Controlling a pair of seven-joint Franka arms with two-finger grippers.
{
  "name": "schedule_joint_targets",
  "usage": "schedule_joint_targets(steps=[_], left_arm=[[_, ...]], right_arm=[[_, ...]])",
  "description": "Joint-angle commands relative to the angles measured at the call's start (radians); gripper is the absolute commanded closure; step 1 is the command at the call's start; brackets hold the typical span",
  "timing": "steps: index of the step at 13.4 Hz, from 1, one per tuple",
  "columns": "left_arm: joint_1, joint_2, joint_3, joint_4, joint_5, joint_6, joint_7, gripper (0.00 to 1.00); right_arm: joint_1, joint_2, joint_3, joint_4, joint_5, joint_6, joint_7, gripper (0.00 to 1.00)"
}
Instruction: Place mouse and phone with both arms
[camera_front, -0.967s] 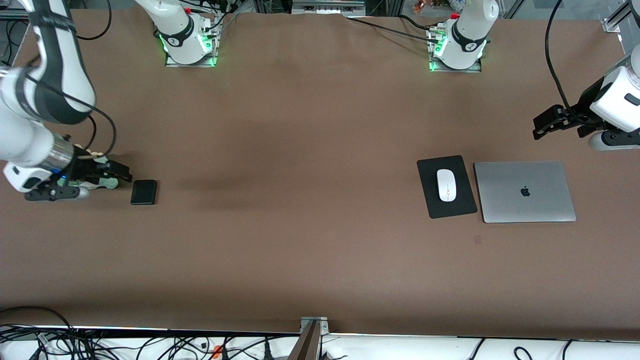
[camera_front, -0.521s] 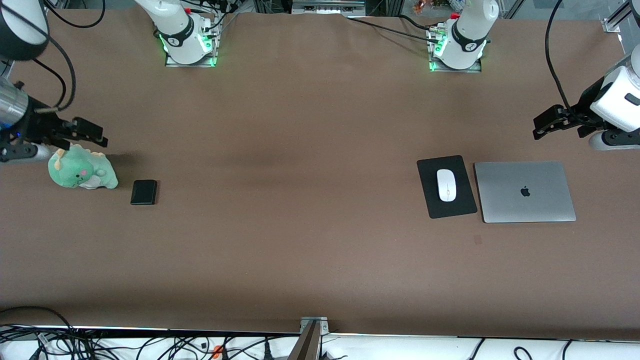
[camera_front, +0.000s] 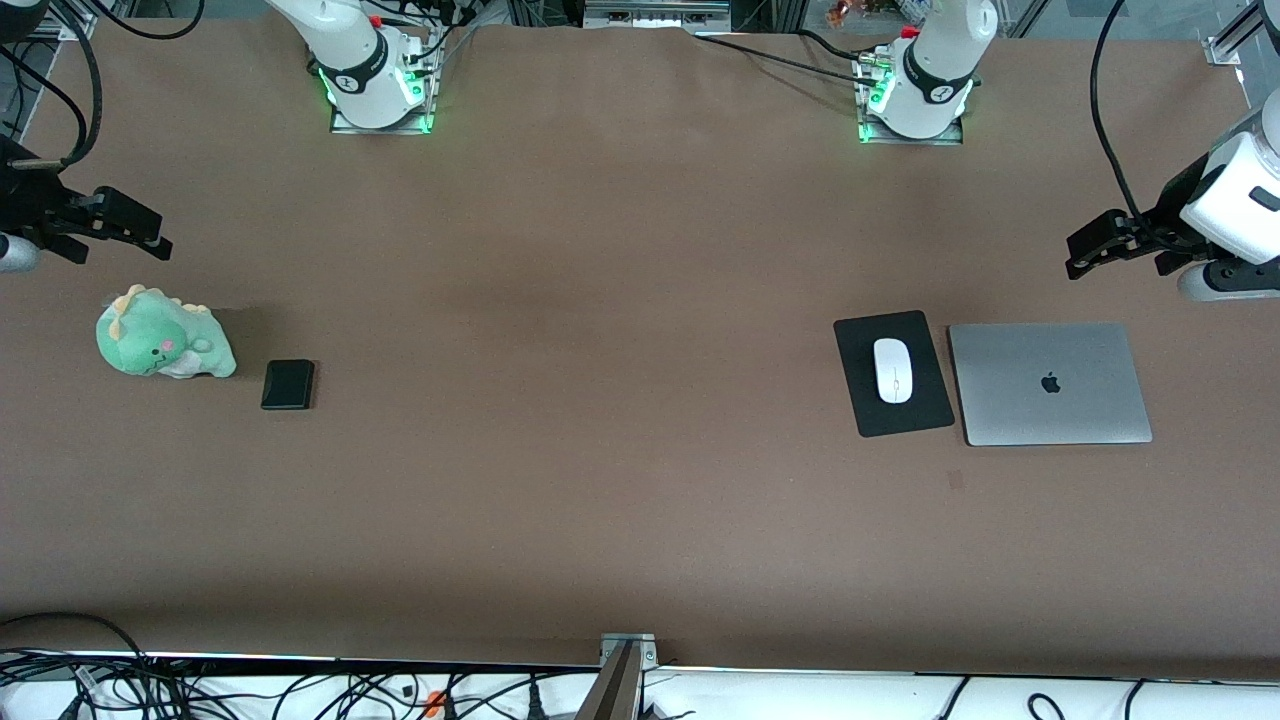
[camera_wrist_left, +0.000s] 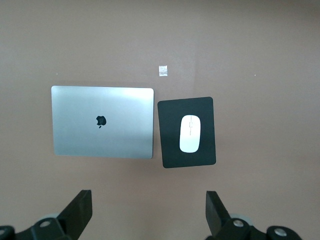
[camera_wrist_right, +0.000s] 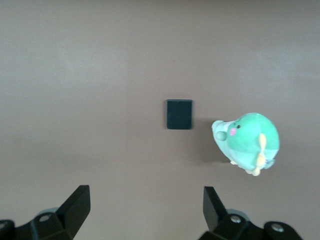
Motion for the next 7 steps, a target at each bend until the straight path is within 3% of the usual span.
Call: schedule_joint_targets(steps=[1,7], left_arm=[[0.003,0.017,-0.007,0.033,0.014,-0.009,-0.005,0.0],[0.003,0.017,-0.007,0.033,0.014,-0.009,-0.005,0.0]], right_arm=[[0.016,-0.017,-0.008,0.01,-0.032,-0.021,0.029,0.0],[0.015,-0.016,-0.005,0.035,-0.031,-0.021,0.027,0.0]])
